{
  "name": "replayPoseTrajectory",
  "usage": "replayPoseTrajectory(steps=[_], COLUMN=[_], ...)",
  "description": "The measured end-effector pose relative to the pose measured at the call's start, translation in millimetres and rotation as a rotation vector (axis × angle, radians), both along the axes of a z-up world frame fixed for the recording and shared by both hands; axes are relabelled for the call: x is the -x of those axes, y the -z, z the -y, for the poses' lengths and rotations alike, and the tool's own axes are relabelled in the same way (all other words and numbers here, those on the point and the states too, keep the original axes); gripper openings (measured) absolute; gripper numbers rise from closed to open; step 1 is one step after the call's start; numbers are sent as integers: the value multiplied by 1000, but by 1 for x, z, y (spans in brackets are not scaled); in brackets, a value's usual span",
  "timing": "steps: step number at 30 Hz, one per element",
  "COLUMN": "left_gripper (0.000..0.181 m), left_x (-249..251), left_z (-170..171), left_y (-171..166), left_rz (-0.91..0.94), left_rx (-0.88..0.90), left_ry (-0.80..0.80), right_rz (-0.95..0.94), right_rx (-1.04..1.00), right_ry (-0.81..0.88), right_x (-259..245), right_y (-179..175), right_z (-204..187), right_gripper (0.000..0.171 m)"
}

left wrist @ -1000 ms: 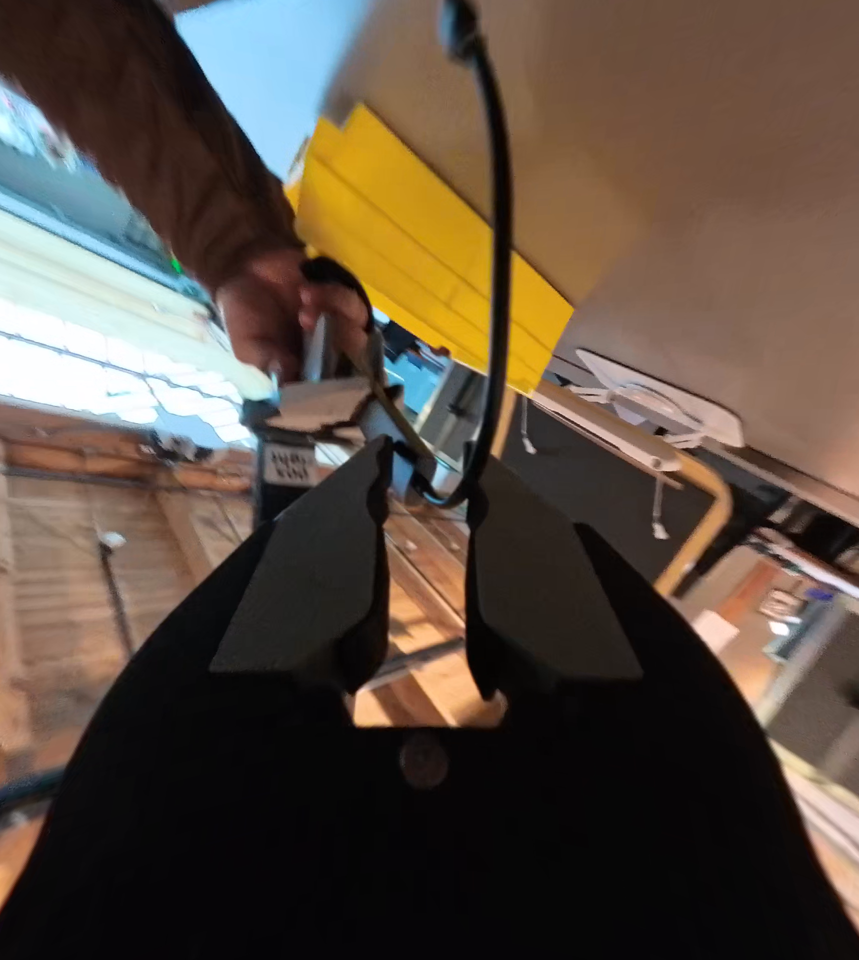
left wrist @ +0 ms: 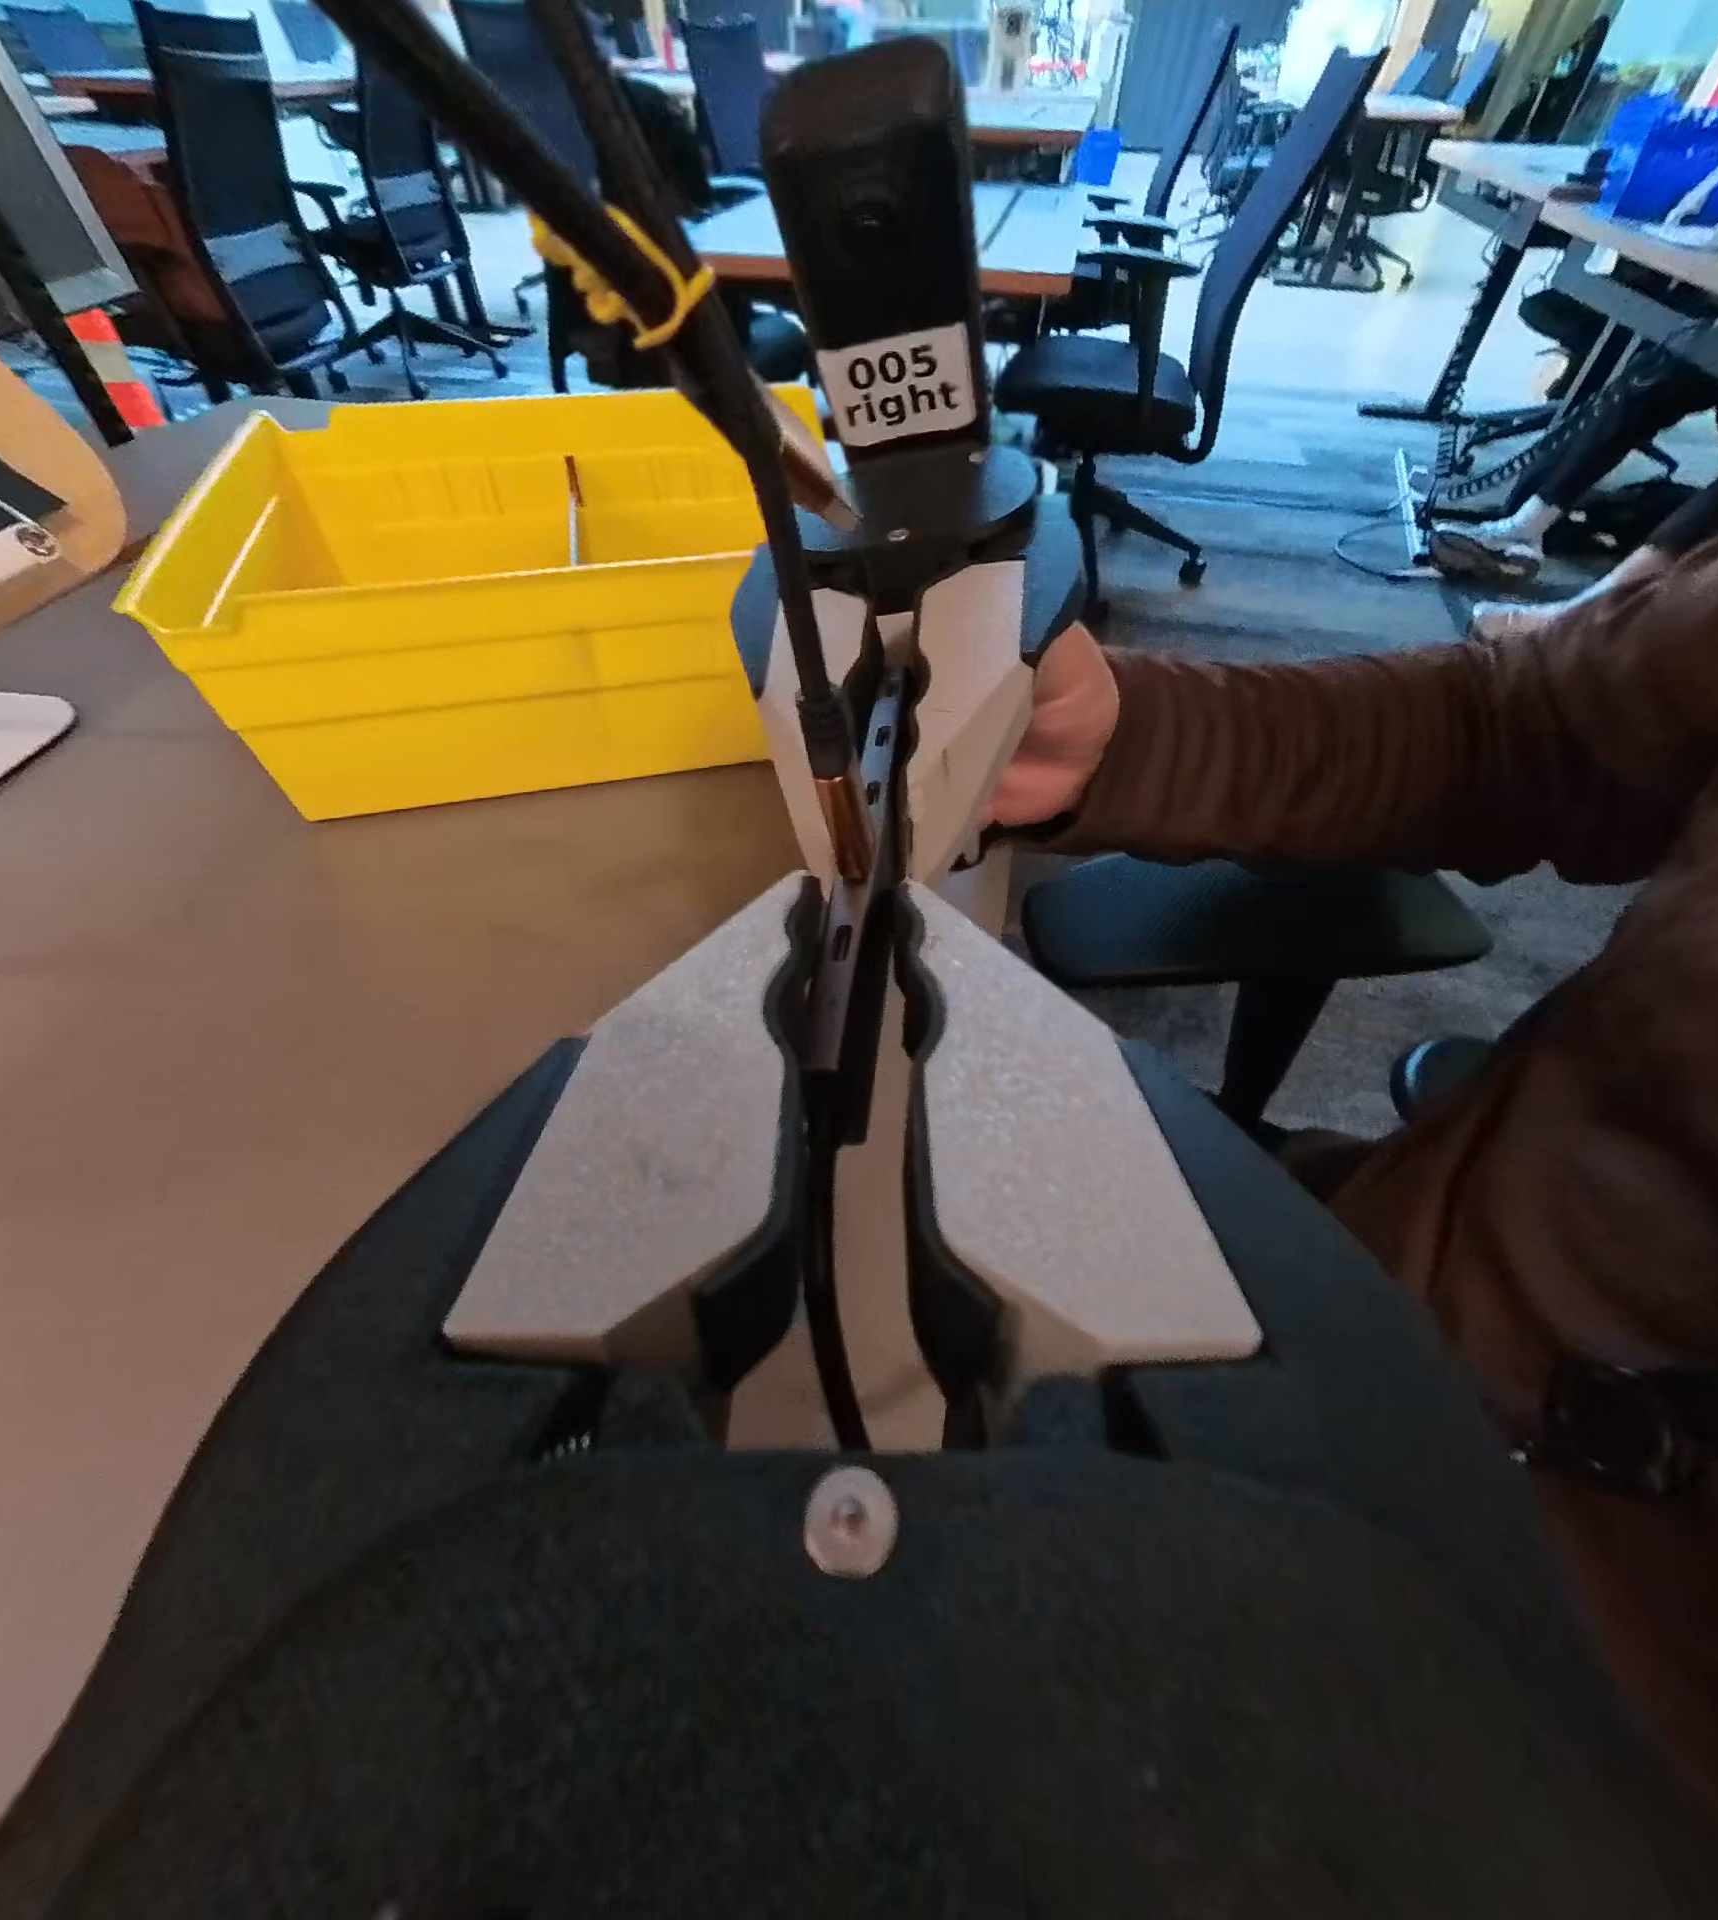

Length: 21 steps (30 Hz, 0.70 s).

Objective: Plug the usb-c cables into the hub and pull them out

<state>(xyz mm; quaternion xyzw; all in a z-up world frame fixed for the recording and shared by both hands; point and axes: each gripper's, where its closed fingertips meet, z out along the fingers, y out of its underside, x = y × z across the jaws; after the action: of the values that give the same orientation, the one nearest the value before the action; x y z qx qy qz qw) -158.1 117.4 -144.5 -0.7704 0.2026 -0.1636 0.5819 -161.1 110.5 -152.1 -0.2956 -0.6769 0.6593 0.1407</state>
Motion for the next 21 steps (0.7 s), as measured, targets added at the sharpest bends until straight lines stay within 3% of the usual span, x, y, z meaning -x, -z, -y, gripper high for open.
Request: replayPoseTrajectory(steps=[8,10,16,21], left_gripper=[24,9,17,8], left_x=[-5,-8,-15,-19], left_z=[1,3,2,2], left_y=[9,7,6,6], left_rz=[-47,-38,-9,-26], left_rx=[72,51,71,104], left_ry=[16,33,40,69], right_rz=[-76,-79,-81,-83], right_rx=[97,93,31,37], right_ry=[-6,-4,9,-1], right_x=[-13,-15,-17,-19], right_y=[-10,-11,-5,-6], right_z=[-6,-7,-5,-2], right_gripper=[7,7,7,8])
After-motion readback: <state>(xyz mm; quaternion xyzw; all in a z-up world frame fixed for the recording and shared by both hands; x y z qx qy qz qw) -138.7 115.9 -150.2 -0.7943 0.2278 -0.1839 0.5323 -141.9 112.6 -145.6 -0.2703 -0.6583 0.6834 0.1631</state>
